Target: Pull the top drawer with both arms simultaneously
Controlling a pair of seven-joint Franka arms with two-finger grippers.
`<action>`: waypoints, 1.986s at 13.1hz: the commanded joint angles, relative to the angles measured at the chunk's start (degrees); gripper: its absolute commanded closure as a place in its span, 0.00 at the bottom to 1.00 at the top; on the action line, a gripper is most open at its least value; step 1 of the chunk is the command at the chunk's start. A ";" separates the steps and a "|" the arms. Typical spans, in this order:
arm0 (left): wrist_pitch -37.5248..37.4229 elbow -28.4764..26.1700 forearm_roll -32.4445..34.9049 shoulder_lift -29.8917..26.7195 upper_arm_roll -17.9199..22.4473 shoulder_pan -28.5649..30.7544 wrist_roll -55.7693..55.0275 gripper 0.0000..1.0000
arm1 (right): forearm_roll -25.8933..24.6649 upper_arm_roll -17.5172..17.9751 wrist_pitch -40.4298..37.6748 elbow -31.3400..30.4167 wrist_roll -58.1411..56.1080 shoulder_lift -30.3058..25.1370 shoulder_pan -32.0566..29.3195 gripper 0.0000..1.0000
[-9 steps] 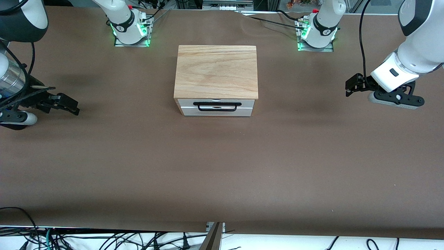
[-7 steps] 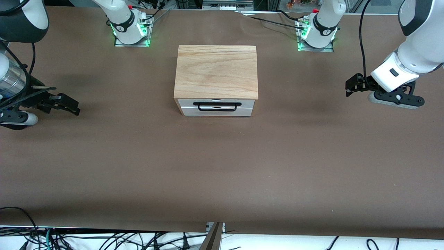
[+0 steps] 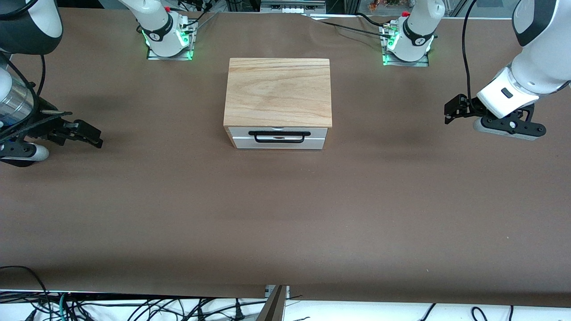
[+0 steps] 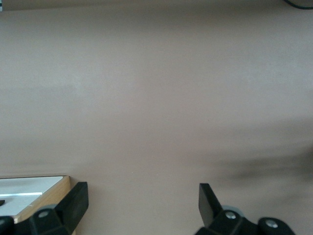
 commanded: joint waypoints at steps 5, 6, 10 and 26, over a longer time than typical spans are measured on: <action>-1.31 0.96 1.81 -0.37 -0.51 0.31 -0.14 0.00 | -0.92 0.71 -1.61 1.86 -0.78 0.60 -0.63 0.00; -1.31 0.96 1.81 -0.37 -0.51 0.31 -0.14 0.00 | -0.83 0.71 -1.61 1.86 -0.78 0.60 -0.63 0.00; -1.31 0.96 1.81 -0.37 -0.51 0.31 -0.14 0.00 | -0.92 0.71 -1.61 1.86 -0.70 0.60 -0.63 0.00; -2.62 1.84 1.03 2.87 -0.86 -0.48 0.56 0.00 | 7.94 1.59 -1.69 1.24 -0.35 6.93 1.48 0.00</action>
